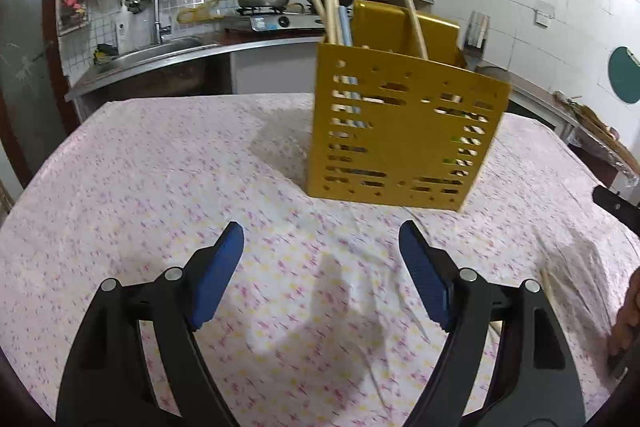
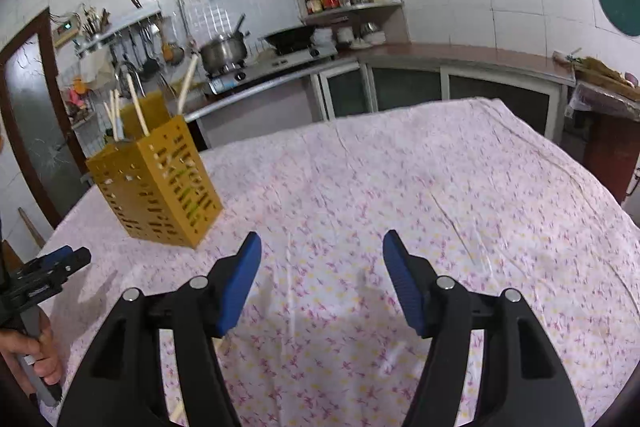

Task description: Organize utensils

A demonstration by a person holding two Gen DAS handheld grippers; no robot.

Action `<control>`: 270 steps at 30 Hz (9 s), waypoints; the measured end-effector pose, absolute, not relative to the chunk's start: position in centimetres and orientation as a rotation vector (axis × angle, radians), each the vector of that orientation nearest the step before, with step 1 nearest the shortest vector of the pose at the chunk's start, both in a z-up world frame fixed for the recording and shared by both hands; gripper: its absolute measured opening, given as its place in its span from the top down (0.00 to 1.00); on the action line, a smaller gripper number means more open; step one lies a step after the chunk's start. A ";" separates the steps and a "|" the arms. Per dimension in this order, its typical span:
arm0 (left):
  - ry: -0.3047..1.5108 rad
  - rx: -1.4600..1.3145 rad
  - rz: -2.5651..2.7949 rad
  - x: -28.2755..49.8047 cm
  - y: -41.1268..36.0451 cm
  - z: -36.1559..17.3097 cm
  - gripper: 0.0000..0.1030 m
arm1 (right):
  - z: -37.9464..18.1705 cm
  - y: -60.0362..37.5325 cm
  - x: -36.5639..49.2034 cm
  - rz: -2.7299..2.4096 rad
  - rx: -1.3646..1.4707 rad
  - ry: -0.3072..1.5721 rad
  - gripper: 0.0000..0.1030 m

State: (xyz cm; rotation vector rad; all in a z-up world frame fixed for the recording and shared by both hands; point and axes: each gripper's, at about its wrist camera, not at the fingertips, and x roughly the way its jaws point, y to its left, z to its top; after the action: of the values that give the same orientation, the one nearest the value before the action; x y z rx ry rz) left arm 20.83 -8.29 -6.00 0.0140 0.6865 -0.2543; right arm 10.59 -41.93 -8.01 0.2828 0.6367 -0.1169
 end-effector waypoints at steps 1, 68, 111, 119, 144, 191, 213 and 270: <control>0.700 0.013 -0.272 20.7 -8.5 -6.1 0.23 | -8.0 -41.8 10.8 -0.111 0.286 0.645 0.39; 1.106 0.131 -0.451 20.6 -16.0 -7.1 0.51 | -9.4 -35.8 14.6 -0.003 0.001 1.204 0.94; 1.126 0.212 -0.472 21.5 -14.3 -3.5 0.97 | -5.5 -33.6 16.5 0.146 -0.050 1.278 0.94; 0.848 0.142 -0.485 20.1 -13.2 3.4 0.97 | 4.3 -30.2 14.3 0.154 -0.053 0.858 0.94; 0.159 -0.057 -0.408 32.1 -13.5 15.9 0.97 | 12.4 -26.5 26.5 0.146 0.010 0.305 0.94; 0.246 0.082 -0.161 18.3 -3.9 1.6 0.04 | 2.3 -29.2 9.2 -0.104 0.021 0.321 0.07; 0.179 0.018 -0.072 8.5 0.1 0.1 0.04 | -2.7 -28.6 1.4 -0.053 0.006 0.285 0.05; 0.270 -0.033 -0.109 9.6 0.7 -0.6 0.04 | -2.6 -29.5 2.0 -0.046 0.071 0.327 0.05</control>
State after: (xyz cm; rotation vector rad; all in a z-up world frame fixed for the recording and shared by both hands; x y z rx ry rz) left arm 9.59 0.74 -0.59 -0.0329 0.2705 -0.1092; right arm 2.00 -29.54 -2.64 0.0712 0.3269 -0.0456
